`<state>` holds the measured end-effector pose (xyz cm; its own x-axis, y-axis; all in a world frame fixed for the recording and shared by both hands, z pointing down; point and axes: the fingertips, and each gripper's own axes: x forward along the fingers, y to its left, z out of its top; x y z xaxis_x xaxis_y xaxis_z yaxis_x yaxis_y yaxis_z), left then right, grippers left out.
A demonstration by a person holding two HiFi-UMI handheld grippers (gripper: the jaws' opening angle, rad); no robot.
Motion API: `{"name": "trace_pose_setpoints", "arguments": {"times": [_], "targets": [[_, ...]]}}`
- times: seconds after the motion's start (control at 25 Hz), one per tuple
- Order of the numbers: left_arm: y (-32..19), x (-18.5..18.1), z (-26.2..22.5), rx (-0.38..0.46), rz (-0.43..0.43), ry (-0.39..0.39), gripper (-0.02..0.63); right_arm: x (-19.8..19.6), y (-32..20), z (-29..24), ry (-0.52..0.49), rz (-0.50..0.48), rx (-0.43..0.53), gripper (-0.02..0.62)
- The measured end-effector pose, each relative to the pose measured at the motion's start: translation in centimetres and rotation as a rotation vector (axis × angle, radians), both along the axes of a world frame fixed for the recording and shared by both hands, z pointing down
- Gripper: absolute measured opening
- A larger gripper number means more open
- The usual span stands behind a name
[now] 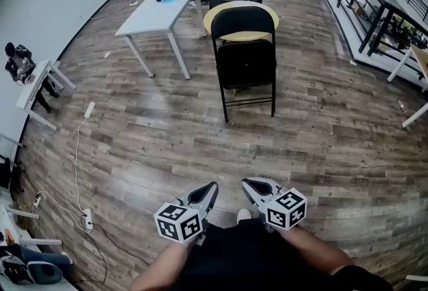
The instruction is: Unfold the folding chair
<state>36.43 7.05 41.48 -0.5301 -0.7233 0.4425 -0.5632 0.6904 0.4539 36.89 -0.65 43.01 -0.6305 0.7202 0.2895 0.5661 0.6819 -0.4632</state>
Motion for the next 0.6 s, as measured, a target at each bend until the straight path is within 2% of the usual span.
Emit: {"name": "trace_pose_setpoints", "arguments": {"times": [0.16, 0.4, 0.6], "targets": [[-0.1, -1.7, 0.4, -0.039, -0.012, 0.008, 0.008, -1.4, -0.6, 0.2, 0.006, -0.004, -0.012, 0.008], [-1.9, -3.6, 0.7, -0.063, 0.055, 0.008, 0.008, -2.9, -2.0, 1.2, 0.027, 0.023, -0.002, 0.008], [-2.2, -6.5, 0.9, -0.061, 0.082, -0.005, 0.008, -4.6, -2.6, 2.2, 0.04, 0.047, 0.02, 0.008]]}}
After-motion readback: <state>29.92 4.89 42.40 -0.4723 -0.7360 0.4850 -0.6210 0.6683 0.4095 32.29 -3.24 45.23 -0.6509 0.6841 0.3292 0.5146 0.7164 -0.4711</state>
